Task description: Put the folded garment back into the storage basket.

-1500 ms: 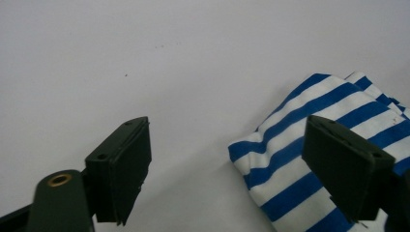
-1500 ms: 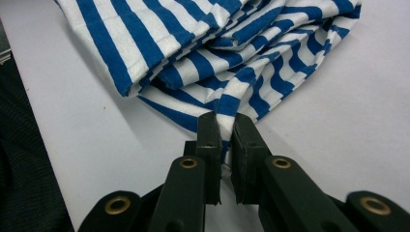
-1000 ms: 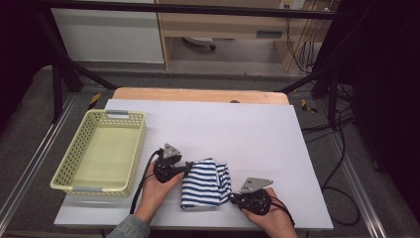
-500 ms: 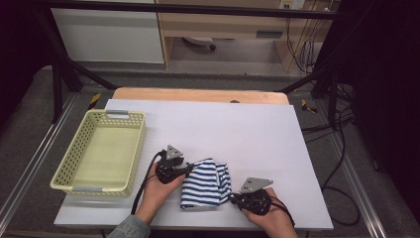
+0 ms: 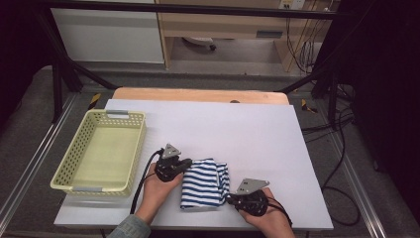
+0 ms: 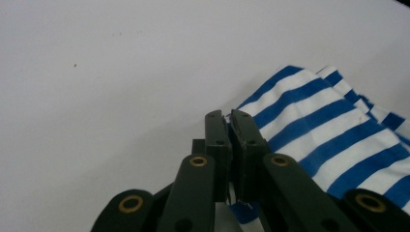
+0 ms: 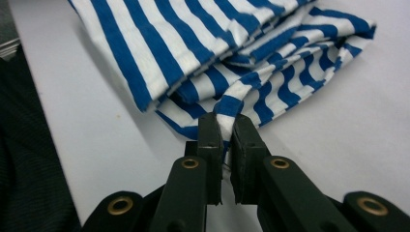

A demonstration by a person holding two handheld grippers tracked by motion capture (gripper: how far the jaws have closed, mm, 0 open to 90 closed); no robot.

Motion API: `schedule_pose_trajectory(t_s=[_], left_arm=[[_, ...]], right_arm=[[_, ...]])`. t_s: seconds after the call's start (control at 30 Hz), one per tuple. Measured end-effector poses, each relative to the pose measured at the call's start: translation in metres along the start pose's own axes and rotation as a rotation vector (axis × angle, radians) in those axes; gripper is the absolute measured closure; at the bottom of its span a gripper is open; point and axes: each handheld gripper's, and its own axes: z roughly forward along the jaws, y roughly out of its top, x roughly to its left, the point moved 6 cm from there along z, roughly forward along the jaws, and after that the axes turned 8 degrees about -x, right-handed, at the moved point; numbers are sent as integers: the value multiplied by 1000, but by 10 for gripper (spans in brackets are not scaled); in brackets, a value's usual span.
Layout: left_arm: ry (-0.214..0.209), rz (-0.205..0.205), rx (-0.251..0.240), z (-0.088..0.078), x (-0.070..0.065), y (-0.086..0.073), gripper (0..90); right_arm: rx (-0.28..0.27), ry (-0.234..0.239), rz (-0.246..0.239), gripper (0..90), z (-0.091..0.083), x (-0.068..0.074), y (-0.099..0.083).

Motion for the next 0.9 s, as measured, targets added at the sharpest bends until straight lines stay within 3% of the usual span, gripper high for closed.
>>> schedule_pose_trajectory(t_s=[0.07, 0.27, 0.47, 0.7, 0.9], left_arm=[[-11, -17, 0, -2, -2, 6, 864], [3, 47, 26, -3, -7, 25, 865], [-16, 21, 36, -5, -8, 44, 868], [-1, 50, 13, -15, -9, 67, 868], [-8, 28, 8, -23, -7, 81, 868]], right_arm=[[-5, 8, -2, 844, -1, 0, 2], [-31, 60, 8, 845, -7, -1, 23], [-33, 91, -12, 845, -11, -2, 40], [-51, 108, -18, 845, -17, -2, 57], [-64, 129, -18, 845, -21, -1, 71]])
